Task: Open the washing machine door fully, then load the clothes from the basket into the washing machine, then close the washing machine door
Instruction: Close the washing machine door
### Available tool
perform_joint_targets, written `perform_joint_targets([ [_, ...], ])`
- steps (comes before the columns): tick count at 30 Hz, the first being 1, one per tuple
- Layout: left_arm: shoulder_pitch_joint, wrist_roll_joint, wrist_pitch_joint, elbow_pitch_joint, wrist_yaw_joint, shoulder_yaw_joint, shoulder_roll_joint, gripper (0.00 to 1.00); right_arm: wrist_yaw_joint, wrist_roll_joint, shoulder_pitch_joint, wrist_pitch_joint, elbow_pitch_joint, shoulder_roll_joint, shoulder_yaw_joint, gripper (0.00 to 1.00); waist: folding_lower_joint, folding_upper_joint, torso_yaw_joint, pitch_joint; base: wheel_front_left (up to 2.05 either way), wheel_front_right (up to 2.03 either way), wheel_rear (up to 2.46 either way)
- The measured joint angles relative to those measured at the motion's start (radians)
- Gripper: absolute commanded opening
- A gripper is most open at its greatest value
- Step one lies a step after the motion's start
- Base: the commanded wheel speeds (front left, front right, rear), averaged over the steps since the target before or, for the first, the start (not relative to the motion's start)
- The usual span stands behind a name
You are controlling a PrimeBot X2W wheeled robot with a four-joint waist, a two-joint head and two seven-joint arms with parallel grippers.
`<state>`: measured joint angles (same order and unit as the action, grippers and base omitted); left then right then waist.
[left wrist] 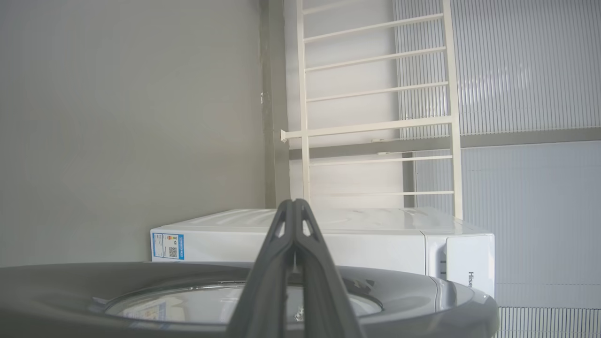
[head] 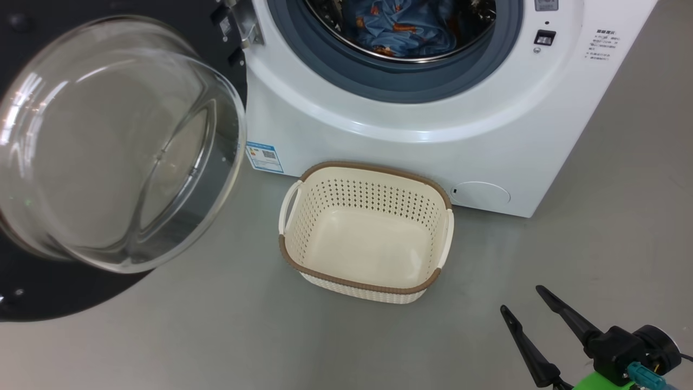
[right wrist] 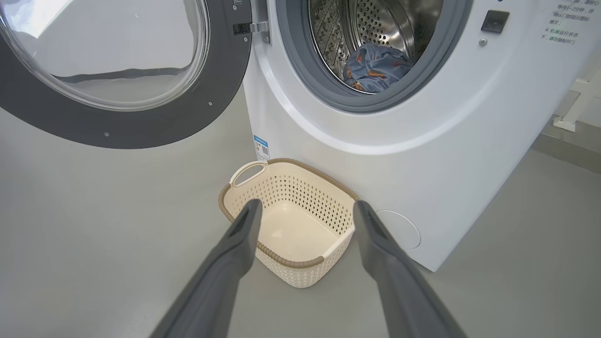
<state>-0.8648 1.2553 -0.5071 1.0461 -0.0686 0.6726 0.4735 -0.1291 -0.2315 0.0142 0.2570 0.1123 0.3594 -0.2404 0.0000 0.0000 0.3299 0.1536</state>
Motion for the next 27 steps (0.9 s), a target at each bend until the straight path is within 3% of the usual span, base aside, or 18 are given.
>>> perform_joint_targets([
  [12,0.026,0.021,-0.209,-0.045,0.043,-0.038,-0.015,0.0,0.0,0.0,0.001,0.0,0.013,-0.018,-0.009,1.0,0.0,0.0,0.014,-0.029,0.0,0.0,0.0],
  [27,0.122,0.038,-0.365,-0.239,0.163,-0.057,-0.056,0.0,0.0,0.002,0.004,0.0,0.018,-0.066,-0.002,1.0,0.0,0.0,0.006,-0.056,0.0,0.0,0.0],
])
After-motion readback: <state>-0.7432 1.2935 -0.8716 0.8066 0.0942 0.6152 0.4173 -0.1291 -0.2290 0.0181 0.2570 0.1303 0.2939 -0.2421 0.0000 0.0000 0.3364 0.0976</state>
